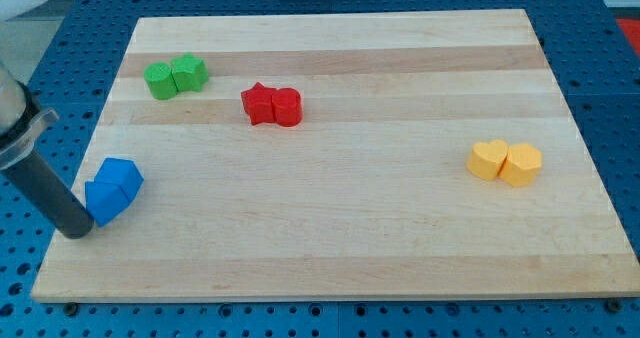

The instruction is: Slide the blue triangle vertically below the red star

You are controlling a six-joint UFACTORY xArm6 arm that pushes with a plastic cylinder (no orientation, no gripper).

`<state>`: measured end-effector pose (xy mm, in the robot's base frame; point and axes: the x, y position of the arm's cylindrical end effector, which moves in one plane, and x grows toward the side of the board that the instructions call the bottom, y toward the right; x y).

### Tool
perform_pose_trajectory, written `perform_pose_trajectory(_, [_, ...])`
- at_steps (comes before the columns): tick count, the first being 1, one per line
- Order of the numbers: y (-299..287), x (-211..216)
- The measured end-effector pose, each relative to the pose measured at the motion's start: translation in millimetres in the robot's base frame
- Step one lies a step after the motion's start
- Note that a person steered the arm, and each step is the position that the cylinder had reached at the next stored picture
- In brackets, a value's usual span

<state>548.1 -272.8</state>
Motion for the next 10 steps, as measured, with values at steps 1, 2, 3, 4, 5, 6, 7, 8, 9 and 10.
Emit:
perform_pose_trajectory(1, [-3,-9])
perform_pose_trajectory(2, [2,11])
perform_pose_trajectory(3, [-9,3])
perform_pose_trajectory(4, [-25,-10])
perform_pose_trajectory(5, [9,-23])
perform_pose_trajectory(6, [68,-39])
perform_pose_trajectory(7, [93,-37])
perform_pose_trajectory(8, [72,-31])
perform_pose_trajectory(9, [80,-17])
perform_pose_trajectory(10, [104,-16])
